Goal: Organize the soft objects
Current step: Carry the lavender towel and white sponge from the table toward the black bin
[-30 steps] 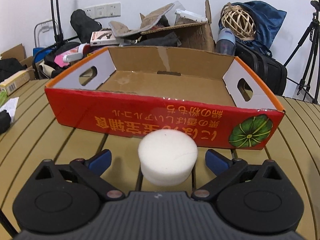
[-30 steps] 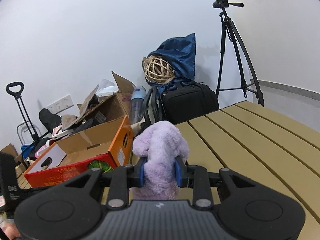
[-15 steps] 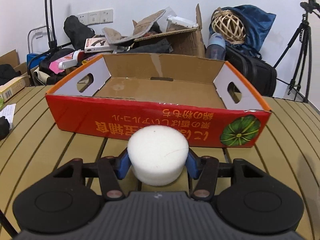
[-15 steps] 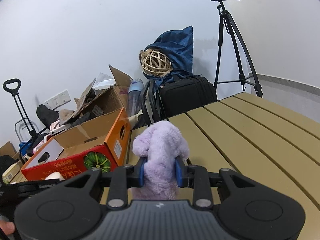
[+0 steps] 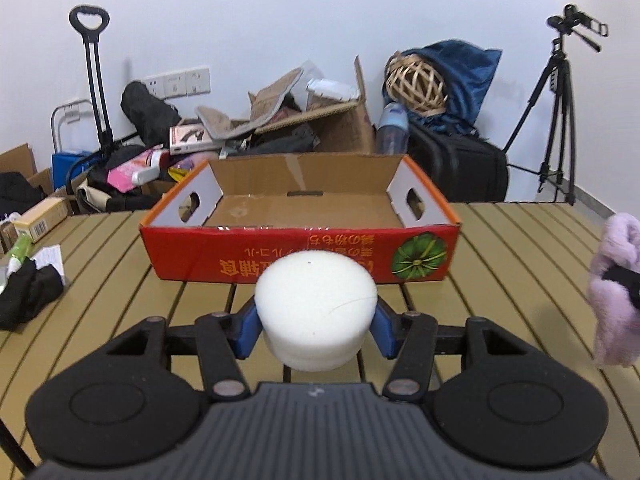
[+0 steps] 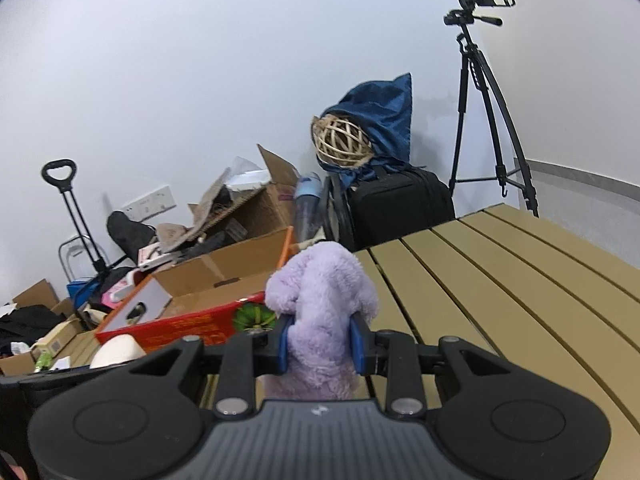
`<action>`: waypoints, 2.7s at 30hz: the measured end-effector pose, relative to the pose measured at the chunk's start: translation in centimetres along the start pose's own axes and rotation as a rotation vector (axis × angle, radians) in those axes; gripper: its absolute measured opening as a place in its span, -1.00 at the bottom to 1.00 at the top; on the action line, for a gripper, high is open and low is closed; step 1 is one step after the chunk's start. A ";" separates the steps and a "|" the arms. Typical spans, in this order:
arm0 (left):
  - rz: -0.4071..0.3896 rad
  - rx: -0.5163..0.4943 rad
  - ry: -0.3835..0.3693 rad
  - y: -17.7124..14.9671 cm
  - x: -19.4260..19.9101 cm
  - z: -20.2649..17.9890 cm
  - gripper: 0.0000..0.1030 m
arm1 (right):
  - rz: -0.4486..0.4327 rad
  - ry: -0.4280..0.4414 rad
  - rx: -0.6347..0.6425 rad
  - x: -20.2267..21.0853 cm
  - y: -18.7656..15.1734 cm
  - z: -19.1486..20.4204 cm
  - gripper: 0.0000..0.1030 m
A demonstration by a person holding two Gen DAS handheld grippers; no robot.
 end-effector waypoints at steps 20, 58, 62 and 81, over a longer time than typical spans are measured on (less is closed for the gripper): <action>-0.141 0.036 -0.089 -2.6 18.3 4.6 0.09 | -0.023 0.117 0.018 13.1 -1.4 6.2 -0.45; -0.194 0.114 -0.102 -20.7 36.4 13.9 0.09 | 0.106 0.265 0.311 30.4 -16.3 15.9 -0.44; -0.187 0.113 -0.087 -22.6 36.5 14.2 0.09 | 0.140 0.273 0.334 30.2 -17.9 16.1 -0.44; 0.006 0.067 -0.025 -28.8 28.7 14.3 0.09 | 0.468 0.275 0.384 22.3 -28.1 14.9 -0.43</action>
Point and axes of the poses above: each gripper's, at about its wrist camera, not at the fingertips, and x roughly against the way its jaws point, z to its left, y to its top, the point moved 2 cm from there along -x, roughly the way its jaws point, and after that the axes turned 5 degrees about y, right-handed, at the moved point
